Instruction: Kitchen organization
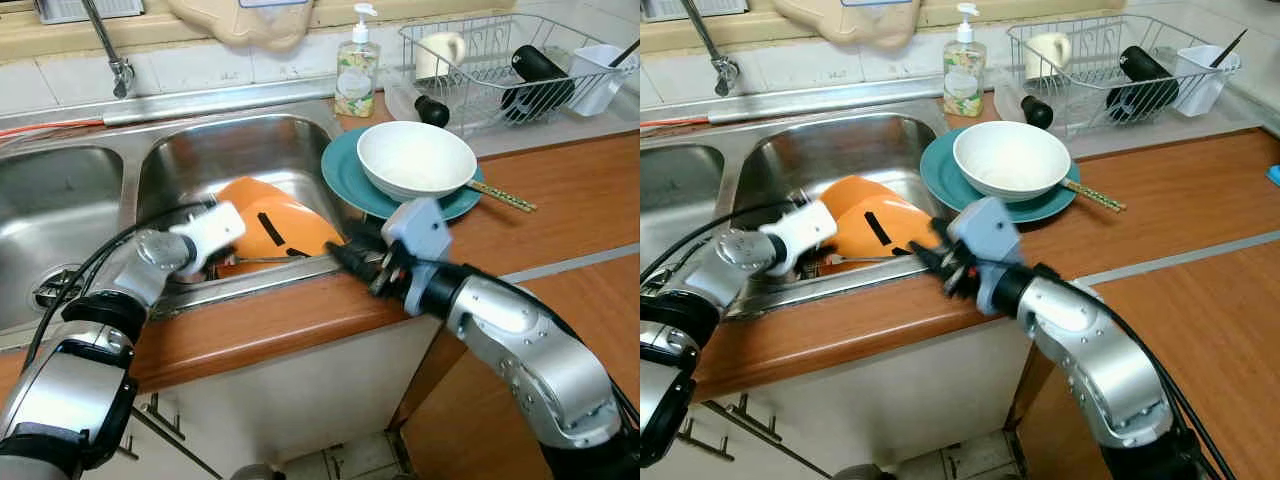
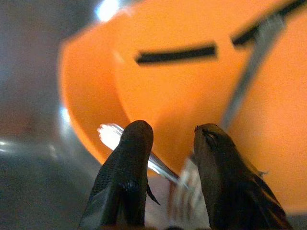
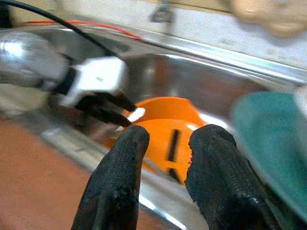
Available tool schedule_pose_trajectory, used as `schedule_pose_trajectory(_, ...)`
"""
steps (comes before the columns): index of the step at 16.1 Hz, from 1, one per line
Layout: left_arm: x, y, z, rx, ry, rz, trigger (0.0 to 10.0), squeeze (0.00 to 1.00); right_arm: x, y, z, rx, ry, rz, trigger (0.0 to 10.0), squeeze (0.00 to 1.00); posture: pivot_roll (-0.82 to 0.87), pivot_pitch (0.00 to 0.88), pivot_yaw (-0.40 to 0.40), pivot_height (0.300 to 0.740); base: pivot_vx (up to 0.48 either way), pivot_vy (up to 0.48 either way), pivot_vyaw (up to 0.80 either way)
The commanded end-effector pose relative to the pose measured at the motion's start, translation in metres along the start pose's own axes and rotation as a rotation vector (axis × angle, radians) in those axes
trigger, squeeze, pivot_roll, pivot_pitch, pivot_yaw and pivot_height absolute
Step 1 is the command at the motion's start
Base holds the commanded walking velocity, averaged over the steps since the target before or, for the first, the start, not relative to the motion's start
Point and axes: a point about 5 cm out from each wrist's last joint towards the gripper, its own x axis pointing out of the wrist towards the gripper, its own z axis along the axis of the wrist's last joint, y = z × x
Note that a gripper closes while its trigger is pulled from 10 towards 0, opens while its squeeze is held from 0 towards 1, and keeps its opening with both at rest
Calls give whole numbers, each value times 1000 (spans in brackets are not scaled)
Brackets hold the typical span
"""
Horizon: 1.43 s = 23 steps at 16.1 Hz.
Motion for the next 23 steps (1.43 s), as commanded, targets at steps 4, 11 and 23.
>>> schedule_pose_trajectory(4,-10,11,15,-104,-223,130,10000,0,-2,-46,14,59,-48,-291,10000,1000,-56,0,44,740,0,0,0)
schedule_pose_trajectory(11,-45,5,40,-216,-514,138,10000,0,-12,-104,27,79,-53,-528,10000,1000,-34,0,25,740,0,0,0)
schedule_pose_trajectory(23,-69,-51,64,-351,-604,-120,10000,0,-35,-135,16,233,67,-629,10000,0,-51,0,24,740,0,0,0)
